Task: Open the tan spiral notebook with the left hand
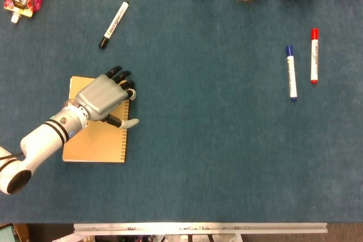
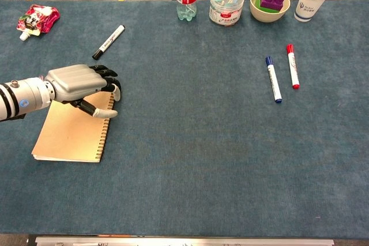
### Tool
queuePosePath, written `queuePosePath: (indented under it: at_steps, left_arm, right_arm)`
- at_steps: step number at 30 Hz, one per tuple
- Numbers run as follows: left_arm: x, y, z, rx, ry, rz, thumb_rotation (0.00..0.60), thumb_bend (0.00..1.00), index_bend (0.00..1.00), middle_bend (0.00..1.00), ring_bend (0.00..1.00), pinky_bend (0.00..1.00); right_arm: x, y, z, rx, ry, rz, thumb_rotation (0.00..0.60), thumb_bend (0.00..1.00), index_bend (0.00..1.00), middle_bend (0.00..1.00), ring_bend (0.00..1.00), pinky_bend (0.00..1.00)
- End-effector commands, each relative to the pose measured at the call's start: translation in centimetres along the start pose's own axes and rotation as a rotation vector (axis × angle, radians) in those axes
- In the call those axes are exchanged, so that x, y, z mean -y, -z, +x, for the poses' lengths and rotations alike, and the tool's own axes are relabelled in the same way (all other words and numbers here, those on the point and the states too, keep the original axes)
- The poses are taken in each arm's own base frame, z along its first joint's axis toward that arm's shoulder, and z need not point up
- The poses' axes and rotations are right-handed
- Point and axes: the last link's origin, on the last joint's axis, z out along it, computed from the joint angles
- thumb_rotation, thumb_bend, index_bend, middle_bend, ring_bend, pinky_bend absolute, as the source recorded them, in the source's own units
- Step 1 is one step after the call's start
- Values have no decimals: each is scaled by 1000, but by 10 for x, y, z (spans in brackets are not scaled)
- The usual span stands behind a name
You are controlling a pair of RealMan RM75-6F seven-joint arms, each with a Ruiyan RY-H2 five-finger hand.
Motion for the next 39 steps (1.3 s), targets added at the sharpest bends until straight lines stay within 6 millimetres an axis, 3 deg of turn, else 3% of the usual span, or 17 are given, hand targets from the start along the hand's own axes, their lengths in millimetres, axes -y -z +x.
queuePosePath:
  at_steps: [1, 12, 19, 20, 21, 23, 25, 31, 39]
  left_arm:
    - [4, 3, -1, -2, -6, 15, 0, 205, 287, 195, 0, 0]
    - [33, 28, -9, 22, -65, 113, 0, 205, 300, 210, 0, 0]
    - [36, 50, -5, -18, 9, 146, 6, 205, 260, 199, 0, 0]
    - [35, 54, -5, -29, 22, 145, 39, 205, 234, 190, 0, 0]
    - [34, 59, -3, -51, 41, 142, 120, 206, 203, 178, 0, 0]
    - [34, 68, -2, -84, 50, 135, 423, 205, 168, 165, 0, 0]
    - [36, 80, -3, -126, 39, 128, 582, 206, 163, 163, 0, 0]
    - [47, 108, -14, -188, -1, 106, 600, 205, 153, 149, 0, 0]
    - [57, 131, -38, -208, -26, 87, 600, 204, 169, 141, 0, 0]
  right_arm:
    - [0, 0, 0, 0, -1, -1, 600, 226, 238, 273, 147, 265]
    - [2, 1, 1, -6, -5, 11, 600, 226, 238, 273, 147, 265]
    - [3, 3, 3, -12, -9, 18, 600, 227, 238, 273, 147, 265]
    - [3, 3, 3, -12, -9, 19, 600, 227, 238, 273, 147, 265]
    - [3, 3, 3, -12, -8, 19, 600, 227, 238, 273, 147, 265]
    - [3, 3, 3, -11, -8, 19, 600, 226, 238, 273, 147, 265]
    - [4, 3, 3, -11, -9, 21, 600, 227, 238, 273, 147, 265]
    - [8, 2, 2, -5, -8, 33, 600, 227, 238, 273, 147, 265]
    - [14, -1, 0, 2, -4, 45, 600, 227, 238, 273, 147, 265]
